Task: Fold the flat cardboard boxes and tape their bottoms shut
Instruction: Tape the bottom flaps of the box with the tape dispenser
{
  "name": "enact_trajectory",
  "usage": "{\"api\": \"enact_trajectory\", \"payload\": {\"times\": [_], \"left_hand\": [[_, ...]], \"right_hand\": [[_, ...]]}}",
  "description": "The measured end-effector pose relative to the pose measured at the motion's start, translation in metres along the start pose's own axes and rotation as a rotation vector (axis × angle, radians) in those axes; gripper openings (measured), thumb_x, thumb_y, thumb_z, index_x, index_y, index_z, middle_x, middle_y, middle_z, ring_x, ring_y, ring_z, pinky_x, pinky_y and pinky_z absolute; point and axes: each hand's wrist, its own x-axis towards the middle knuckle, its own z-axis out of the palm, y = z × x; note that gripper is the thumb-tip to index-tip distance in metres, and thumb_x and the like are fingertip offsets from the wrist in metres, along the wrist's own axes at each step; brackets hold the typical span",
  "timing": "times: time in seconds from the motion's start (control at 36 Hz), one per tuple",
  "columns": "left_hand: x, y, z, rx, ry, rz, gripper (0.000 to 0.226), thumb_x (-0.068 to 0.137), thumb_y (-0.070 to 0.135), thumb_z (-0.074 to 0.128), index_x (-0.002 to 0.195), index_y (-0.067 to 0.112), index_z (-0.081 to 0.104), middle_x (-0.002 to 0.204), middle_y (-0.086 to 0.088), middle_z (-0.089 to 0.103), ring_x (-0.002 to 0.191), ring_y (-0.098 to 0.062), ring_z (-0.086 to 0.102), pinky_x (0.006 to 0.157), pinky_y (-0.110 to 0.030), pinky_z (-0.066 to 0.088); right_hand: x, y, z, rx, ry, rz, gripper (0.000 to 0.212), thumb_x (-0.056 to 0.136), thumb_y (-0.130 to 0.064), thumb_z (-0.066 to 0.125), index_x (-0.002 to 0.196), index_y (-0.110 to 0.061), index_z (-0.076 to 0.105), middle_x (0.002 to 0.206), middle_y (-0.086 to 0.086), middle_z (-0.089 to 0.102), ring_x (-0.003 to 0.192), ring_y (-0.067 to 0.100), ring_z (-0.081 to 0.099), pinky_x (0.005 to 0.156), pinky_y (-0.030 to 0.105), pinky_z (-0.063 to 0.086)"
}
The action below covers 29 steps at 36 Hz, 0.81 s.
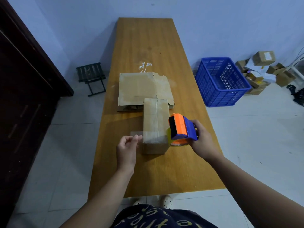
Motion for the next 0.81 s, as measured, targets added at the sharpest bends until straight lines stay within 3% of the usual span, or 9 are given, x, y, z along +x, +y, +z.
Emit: {"api": "enact_trajectory", "payload": {"times": [0.11, 0.17, 0.22, 0.44, 0.61, 0.81], "left_hand": [[-0.0040, 0.0053, 0.0019, 0.014, -0.032, 0.029, 0.015, 0.091, 0.025, 0.060, 0.093, 0.009, 0.060, 0.081, 0.004, 0.071, 0.075, 0.000, 0.063, 0.069, -0.023, 0.045], [-0.0043, 0.0047, 0.0033, 0.071, -0.030, -0.004, 0.020, 0.092, 0.028, 0.059, 0.094, 0.008, 0.062, 0.079, 0.005, 0.067, 0.075, -0.006, 0.059, 0.065, -0.024, 0.041], [-0.0043, 0.0037, 0.0043, 0.123, 0.005, -0.034, 0.020, 0.093, 0.030, 0.057, 0.093, 0.010, 0.062, 0.083, 0.003, 0.066, 0.078, -0.011, 0.056, 0.064, -0.024, 0.039], [-0.0020, 0.0013, 0.0019, 0.203, 0.021, -0.074, 0.019, 0.091, 0.027, 0.061, 0.098, 0.010, 0.063, 0.093, 0.001, 0.069, 0.084, -0.006, 0.057, 0.062, -0.020, 0.036], [-0.0003, -0.0015, 0.0035, 0.277, 0.047, -0.076, 0.019, 0.091, 0.028, 0.061, 0.094, 0.009, 0.064, 0.084, 0.006, 0.063, 0.078, -0.002, 0.053, 0.060, -0.020, 0.035], [0.0042, -0.0024, 0.0029, 0.313, 0.067, -0.080, 0.022, 0.090, 0.035, 0.062, 0.086, 0.013, 0.061, 0.085, -0.001, 0.062, 0.079, -0.010, 0.054, 0.060, -0.023, 0.037]], "right_hand": [[0.0007, -0.0011, -0.0005, -0.005, -0.001, 0.000, 0.038, 0.086, -0.005, 0.067, 0.113, -0.026, 0.051, 0.104, -0.013, 0.058, 0.097, 0.002, 0.054, 0.076, 0.019, 0.046], [0.0005, -0.0012, -0.0003, -0.004, 0.002, -0.006, 0.037, 0.086, -0.005, 0.067, 0.113, -0.025, 0.052, 0.103, -0.014, 0.058, 0.097, 0.003, 0.055, 0.076, 0.020, 0.046], [0.0003, -0.0010, -0.0003, -0.010, 0.004, -0.011, 0.037, 0.085, -0.005, 0.068, 0.113, -0.024, 0.052, 0.103, -0.013, 0.058, 0.098, 0.005, 0.055, 0.077, 0.022, 0.047], [-0.0004, -0.0012, -0.0005, -0.012, -0.002, 0.003, 0.039, 0.085, -0.006, 0.069, 0.113, -0.025, 0.051, 0.100, -0.016, 0.056, 0.095, 0.002, 0.054, 0.073, 0.016, 0.043], [-0.0008, 0.0008, -0.0003, -0.009, -0.001, 0.005, 0.038, 0.084, -0.007, 0.070, 0.112, -0.024, 0.051, 0.101, -0.015, 0.056, 0.096, 0.002, 0.055, 0.073, 0.016, 0.043], [0.0000, 0.0041, -0.0006, -0.011, -0.001, 0.004, 0.038, 0.084, -0.007, 0.070, 0.111, -0.026, 0.051, 0.101, -0.015, 0.057, 0.095, 0.004, 0.055, 0.072, 0.018, 0.043]]}}
